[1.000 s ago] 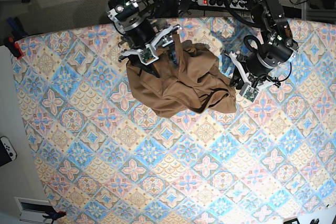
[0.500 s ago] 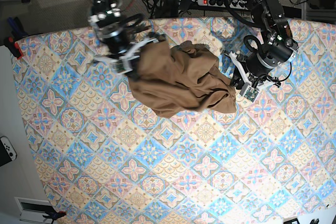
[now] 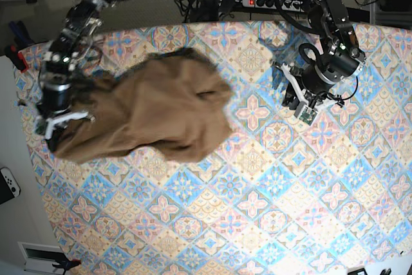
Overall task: Layout the t-shirt on the table in an organized manner, then fold the t-shirt properly
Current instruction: 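Pull the held edge away with the right gripper, releasing the left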
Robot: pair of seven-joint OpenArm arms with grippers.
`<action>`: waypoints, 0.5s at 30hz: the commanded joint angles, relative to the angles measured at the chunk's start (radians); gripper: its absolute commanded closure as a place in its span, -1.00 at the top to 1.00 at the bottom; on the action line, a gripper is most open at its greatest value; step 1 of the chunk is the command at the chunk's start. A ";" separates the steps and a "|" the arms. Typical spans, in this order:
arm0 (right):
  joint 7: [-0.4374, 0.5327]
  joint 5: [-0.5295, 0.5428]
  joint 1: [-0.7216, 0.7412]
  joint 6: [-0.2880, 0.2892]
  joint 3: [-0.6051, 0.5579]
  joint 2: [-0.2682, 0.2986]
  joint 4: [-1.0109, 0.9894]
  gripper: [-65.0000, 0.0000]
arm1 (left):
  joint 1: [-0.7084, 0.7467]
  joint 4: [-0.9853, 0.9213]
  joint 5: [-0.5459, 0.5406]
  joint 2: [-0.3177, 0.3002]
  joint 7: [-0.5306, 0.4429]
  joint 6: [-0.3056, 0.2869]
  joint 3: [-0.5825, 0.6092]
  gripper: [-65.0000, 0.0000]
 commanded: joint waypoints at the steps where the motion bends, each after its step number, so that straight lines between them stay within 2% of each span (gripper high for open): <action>1: -0.013 0.005 0.023 -0.007 0.036 0.008 0.012 -1.00 | -0.008 0.015 -0.012 -0.003 -0.020 0.002 -0.002 -0.69; 3: -0.096 0.026 0.055 -0.007 0.085 0.008 -0.002 -1.00 | -0.008 0.015 -0.014 -0.003 -0.020 0.002 -0.002 -0.69; 5: -0.139 0.069 0.064 -0.007 0.091 0.008 -0.015 -1.00 | -0.008 0.015 -0.015 -0.003 -0.018 0.002 -0.002 -0.69; 10: -0.140 0.143 0.041 -0.007 0.091 0.008 -0.051 -1.00 | -0.008 0.015 -0.017 -0.003 -0.018 0.002 0.008 -0.69; 15: -0.143 0.141 0.041 -0.007 0.091 0.008 -0.055 -1.00 | -0.014 0.021 -0.017 -0.011 -0.018 0.002 0.173 -0.67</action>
